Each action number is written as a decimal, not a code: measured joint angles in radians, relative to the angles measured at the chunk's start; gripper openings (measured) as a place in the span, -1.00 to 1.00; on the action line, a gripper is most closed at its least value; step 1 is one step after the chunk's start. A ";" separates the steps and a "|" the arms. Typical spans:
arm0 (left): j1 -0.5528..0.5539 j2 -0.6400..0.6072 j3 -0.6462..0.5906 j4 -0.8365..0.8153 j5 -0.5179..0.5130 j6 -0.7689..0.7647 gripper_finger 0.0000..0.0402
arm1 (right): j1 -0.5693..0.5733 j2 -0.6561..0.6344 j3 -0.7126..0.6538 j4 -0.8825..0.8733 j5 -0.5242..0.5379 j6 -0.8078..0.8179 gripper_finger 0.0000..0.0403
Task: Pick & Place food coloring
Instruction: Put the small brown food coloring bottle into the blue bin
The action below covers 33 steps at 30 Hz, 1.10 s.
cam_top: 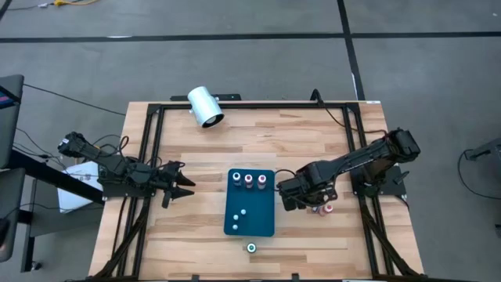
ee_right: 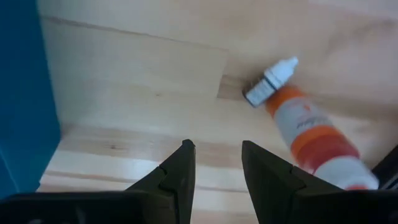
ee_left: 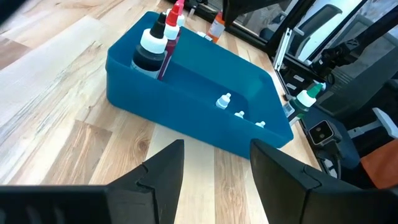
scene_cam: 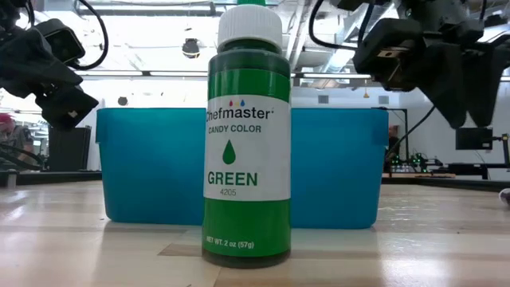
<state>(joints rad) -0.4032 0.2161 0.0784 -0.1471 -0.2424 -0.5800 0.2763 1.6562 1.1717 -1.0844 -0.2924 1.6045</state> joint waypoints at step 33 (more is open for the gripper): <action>0.000 0.000 0.000 -0.005 -0.006 0.103 -0.13 | -0.100 0.000 -0.038 -0.080 0.022 -0.060 -0.40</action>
<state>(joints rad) -0.4034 0.2161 0.0787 -0.1520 -0.2481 -0.4775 0.1766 1.6566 1.1336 -1.1639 -0.2699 1.5443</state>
